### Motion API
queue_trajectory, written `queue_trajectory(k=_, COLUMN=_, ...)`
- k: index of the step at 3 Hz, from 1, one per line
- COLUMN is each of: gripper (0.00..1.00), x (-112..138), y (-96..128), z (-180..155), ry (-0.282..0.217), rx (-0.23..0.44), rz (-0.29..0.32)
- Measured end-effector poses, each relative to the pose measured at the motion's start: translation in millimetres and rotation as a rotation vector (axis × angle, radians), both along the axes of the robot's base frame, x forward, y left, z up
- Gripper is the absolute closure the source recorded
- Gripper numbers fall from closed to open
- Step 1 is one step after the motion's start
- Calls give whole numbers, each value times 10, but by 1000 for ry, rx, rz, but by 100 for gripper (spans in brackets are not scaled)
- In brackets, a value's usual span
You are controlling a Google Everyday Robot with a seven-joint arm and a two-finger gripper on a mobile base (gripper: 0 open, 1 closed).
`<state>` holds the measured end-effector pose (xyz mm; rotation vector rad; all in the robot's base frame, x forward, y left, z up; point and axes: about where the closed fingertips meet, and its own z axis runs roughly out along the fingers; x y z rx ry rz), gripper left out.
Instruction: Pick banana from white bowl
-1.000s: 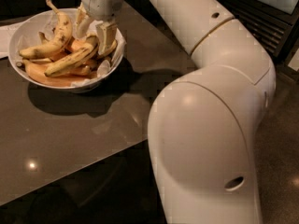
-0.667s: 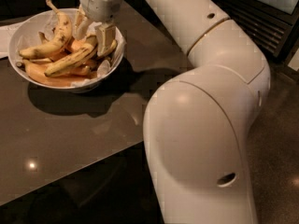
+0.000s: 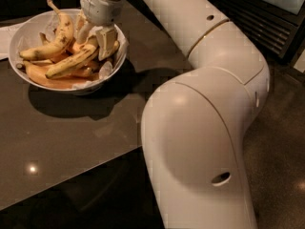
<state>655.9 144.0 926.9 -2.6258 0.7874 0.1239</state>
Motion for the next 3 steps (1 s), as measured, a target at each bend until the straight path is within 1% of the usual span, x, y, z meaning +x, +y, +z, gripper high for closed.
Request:
queue_trajectory(k=1, gripper=64, x=16, y=-14, z=-36, ry=10, rx=-8, rz=-5)
queue_trajectory(k=2, gripper=87, x=82, y=-111, z=19, ry=4, rx=-7, rz=-57)
queue_trajectory(k=3, gripper=100, x=187, y=18, z=-7, ry=-23, rx=27, rz=-65)
